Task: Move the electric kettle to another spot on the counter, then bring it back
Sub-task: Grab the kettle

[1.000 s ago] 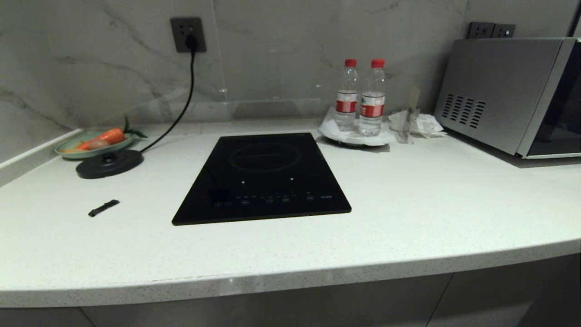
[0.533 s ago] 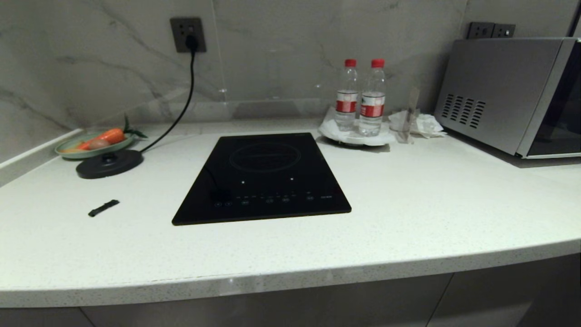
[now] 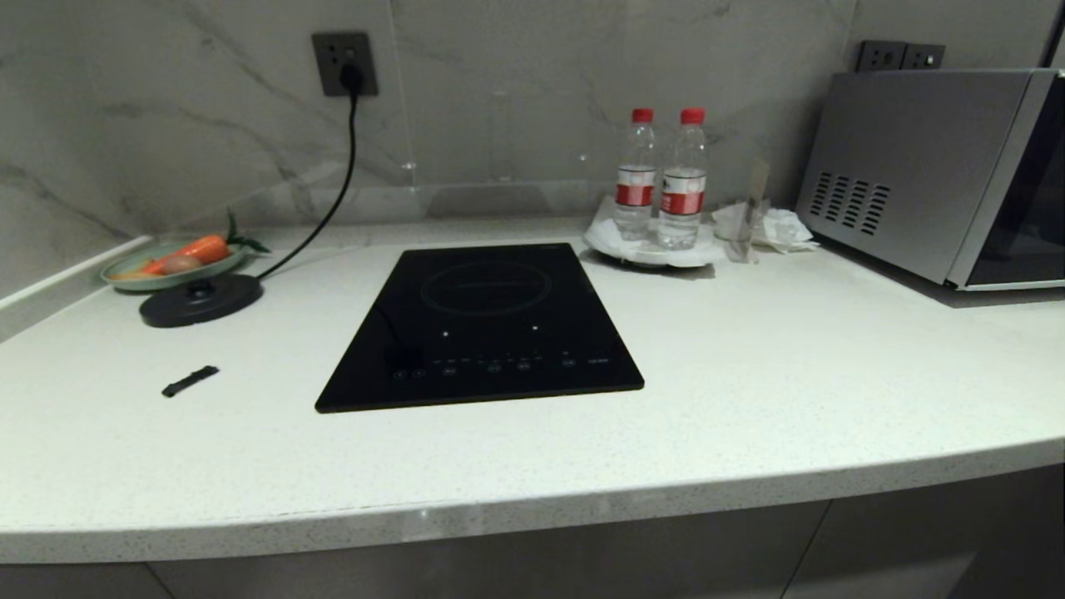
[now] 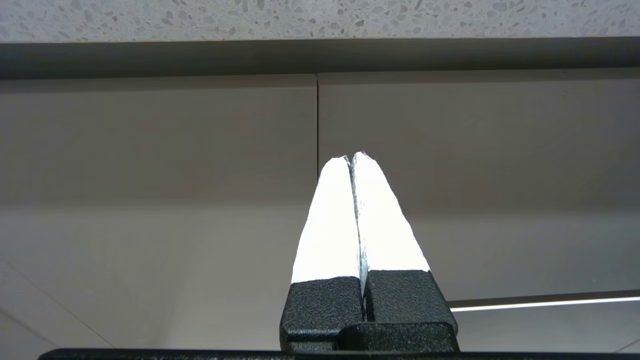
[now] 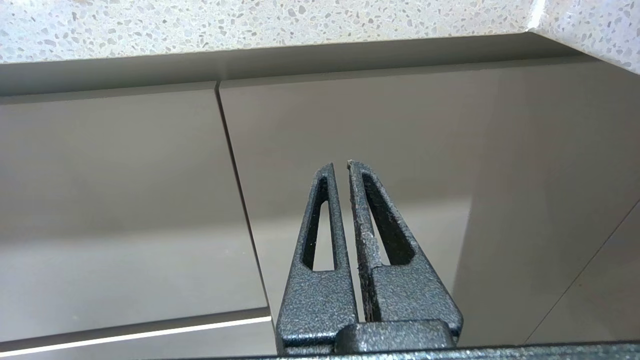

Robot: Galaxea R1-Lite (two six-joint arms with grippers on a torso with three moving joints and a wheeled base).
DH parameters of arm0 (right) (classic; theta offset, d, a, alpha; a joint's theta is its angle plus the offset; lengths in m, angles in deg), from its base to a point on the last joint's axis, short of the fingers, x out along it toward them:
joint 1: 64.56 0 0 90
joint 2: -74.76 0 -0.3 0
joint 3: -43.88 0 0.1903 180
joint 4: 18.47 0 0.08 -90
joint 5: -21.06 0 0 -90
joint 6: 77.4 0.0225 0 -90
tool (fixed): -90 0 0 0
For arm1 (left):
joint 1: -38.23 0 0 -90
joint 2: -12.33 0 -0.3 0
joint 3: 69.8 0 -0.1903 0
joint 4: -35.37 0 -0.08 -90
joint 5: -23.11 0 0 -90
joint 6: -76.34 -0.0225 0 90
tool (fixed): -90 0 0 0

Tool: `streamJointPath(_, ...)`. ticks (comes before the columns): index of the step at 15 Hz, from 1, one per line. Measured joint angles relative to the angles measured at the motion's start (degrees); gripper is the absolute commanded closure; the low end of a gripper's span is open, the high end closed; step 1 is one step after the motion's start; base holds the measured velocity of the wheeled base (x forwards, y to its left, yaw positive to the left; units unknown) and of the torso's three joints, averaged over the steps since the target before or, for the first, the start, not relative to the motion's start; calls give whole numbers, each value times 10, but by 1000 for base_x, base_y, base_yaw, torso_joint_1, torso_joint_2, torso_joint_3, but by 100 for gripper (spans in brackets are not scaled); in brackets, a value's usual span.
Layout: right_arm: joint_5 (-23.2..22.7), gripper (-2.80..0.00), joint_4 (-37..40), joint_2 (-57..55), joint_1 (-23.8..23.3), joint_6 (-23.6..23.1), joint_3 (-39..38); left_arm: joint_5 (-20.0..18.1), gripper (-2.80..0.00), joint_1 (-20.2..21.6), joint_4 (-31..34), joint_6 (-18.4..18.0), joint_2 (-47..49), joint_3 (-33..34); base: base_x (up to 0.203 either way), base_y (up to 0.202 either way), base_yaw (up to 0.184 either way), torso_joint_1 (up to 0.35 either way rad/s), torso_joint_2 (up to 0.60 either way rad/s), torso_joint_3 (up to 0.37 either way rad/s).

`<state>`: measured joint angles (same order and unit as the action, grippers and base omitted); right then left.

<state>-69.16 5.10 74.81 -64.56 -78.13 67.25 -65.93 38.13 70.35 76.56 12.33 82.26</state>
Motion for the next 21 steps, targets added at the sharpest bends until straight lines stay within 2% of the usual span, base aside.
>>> streamJointPath(11,0,0,0,0,0,0,0,0,0,0,0,0,0,0,0,0,0,0,0,0)
streamJointPath(21,0,0,0,0,0,1,0,0,0,0,0,0,0,0,0,0,0,67,-404,-347)
